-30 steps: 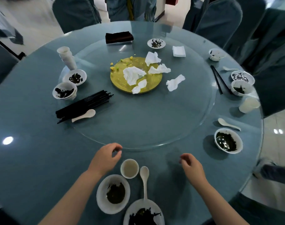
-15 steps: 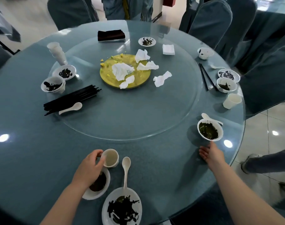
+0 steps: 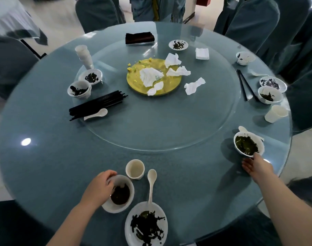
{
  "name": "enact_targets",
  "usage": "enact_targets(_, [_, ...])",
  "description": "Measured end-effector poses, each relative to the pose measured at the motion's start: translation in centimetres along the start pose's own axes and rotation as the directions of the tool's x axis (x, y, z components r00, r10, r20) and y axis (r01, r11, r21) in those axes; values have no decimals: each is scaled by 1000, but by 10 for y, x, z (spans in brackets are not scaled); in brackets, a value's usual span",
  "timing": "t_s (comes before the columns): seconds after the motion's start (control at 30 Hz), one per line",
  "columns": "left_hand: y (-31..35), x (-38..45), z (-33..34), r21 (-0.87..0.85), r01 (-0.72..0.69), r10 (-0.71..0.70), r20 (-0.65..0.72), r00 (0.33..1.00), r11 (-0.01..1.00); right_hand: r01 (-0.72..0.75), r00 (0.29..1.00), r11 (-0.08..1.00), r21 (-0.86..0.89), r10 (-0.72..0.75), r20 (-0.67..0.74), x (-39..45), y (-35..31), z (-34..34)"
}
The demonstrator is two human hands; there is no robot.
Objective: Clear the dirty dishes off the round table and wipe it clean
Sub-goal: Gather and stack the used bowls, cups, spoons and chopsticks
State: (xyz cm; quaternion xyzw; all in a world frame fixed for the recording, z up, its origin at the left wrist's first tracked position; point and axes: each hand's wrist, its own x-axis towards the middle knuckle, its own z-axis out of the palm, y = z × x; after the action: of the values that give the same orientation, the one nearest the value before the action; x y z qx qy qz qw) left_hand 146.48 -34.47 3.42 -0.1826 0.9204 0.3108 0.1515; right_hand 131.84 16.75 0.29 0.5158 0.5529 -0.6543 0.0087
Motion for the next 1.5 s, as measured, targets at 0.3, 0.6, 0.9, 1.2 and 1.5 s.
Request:
enact_targets(0.3, [-20,-9,-8,-119,103,-90,108,990,987,113,991,977,-181,-98,93,-44,38,16])
enact_targets(0.6, [-38,-18,-12,-335,253,-172,253,952,907,363,825,860,-358,-118,552,-202,111,42])
enact_targets(0.9, [-47,-38,-2,-523,378,-170,402,900,764,551,666,561,-618,151,731,-284,197,85])
enact_targets(1.2, [-51,-43,-2,-703,415,-133,420,898,578,544,762,534,-647,6,647,-291,221,96])
enact_targets(1.5, [-57,-38,-2,-628,320,-88,372,924,710,564,763,498,-659,-11,646,-283,221,103])
